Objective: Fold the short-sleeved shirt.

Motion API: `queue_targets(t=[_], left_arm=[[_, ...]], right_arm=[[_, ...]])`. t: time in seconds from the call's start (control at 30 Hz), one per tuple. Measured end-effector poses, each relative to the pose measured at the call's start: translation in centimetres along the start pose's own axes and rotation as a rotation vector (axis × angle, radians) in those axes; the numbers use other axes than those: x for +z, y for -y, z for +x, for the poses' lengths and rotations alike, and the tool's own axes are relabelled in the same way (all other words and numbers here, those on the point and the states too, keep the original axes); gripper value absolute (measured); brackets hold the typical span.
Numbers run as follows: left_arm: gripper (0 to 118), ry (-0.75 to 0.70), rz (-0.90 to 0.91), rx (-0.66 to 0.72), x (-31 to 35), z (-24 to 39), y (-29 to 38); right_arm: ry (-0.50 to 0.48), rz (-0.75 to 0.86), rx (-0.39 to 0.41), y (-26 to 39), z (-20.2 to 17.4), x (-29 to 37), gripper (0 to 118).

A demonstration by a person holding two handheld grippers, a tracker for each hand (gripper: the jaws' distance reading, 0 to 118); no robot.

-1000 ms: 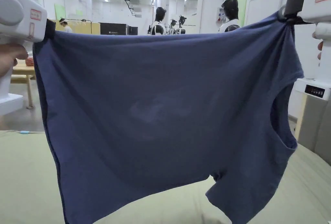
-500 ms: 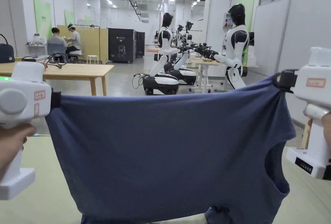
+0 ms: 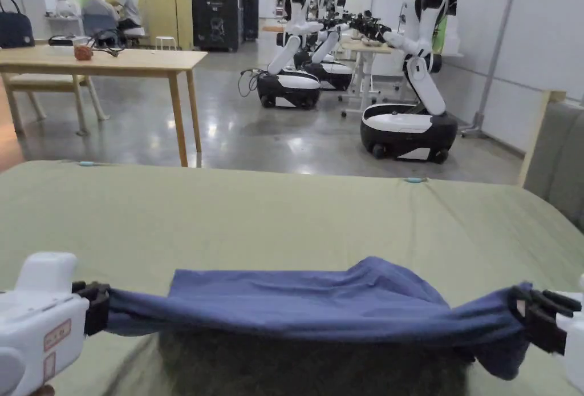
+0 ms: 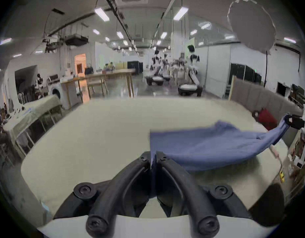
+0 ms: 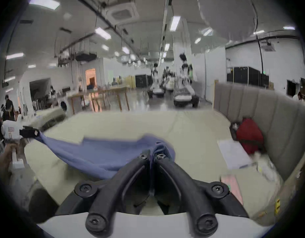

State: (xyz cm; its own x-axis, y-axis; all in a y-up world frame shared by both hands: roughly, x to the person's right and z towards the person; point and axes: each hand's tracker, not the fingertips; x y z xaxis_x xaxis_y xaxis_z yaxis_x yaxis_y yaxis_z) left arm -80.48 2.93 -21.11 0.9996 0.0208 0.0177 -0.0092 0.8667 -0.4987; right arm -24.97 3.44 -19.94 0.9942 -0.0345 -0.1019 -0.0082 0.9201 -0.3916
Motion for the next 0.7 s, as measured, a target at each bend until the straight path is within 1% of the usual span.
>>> queue_targets(t=[0.07, 0.13, 0.2, 0.23, 0.27, 0.3, 0.33, 0.37, 0.4, 0.47, 0.53, 0.6, 0.63, 0.67, 0.7], left_arm=[[4, -0.026, -0.083, -0.004, -0.3, 0.1, 5.1], [5, -0.048, -0.161, -0.023, -1.0, -0.1, 8.6], [5, -0.025, -0.214, 0.001, -1.3, -0.3, 10.6], [13, -0.026, -0.213, 0.022, -1.2, -0.4, 11.0], [30, -0.021, -0.214, 0.033, -1.0, -0.5, 11.2], [64, -0.030, -0.210, 0.029, -0.6, -0.2, 11.2], [108, -0.063, -0.200, 0.011, 0.1, 0.5, 11.0], [118, -0.082, -0.195, -0.020, 0.8, 1.1, 10.7], [118, -0.069, -0.179, -0.033, 1.7, 1.8, 10.6], [118, -0.004, -0.040, -0.029, 4.4, 3.8, 10.4], [118, -0.004, -0.020, -0.031, 5.2, 4.6, 11.2], [118, -0.029, -0.002, -0.058, 5.6, 5.9, 12.2], [116, -0.032, -0.006, -0.067, 5.7, 6.4, 12.7], [108, -0.025, -0.016, -0.079, 5.8, 6.7, 13.4], [85, -0.001, -0.042, -0.098, 5.8, 6.9, 13.7]], right_arm=[[0.047, -0.112, 0.015, 4.8, -0.2, -0.5, 4], [0.065, -0.243, 0.003, 8.6, 0.2, -2.1, 4], [0.071, -0.316, -0.025, 10.5, 0.3, -3.0, 4], [0.079, -0.336, -0.025, 11.2, 0.3, -3.1, 7], [0.074, -0.327, -0.028, 11.4, 0.3, -3.0, 19], [0.068, -0.312, -0.038, 11.5, 0.2, -2.6, 46], [0.070, -0.281, -0.048, 11.3, -0.1, -2.0, 99], [0.071, -0.264, -0.037, 11.0, -0.8, -1.0, 118], [0.069, -0.263, -0.031, 10.7, -1.5, -0.4, 118], [0.023, -0.149, -0.044, 10.5, -3.5, 1.8, 118], [0.010, -0.106, -0.032, 11.0, -5.7, 3.2, 118], [0.034, -0.030, 0.003, 12.1, -7.6, 4.2, 118], [0.029, -0.013, 0.011, 12.3, -8.7, 4.9, 114], [0.006, -0.033, 0.005, 12.6, -9.2, 5.1, 101], [-0.015, -0.037, 0.000, 12.9, -9.7, 5.2, 69]])
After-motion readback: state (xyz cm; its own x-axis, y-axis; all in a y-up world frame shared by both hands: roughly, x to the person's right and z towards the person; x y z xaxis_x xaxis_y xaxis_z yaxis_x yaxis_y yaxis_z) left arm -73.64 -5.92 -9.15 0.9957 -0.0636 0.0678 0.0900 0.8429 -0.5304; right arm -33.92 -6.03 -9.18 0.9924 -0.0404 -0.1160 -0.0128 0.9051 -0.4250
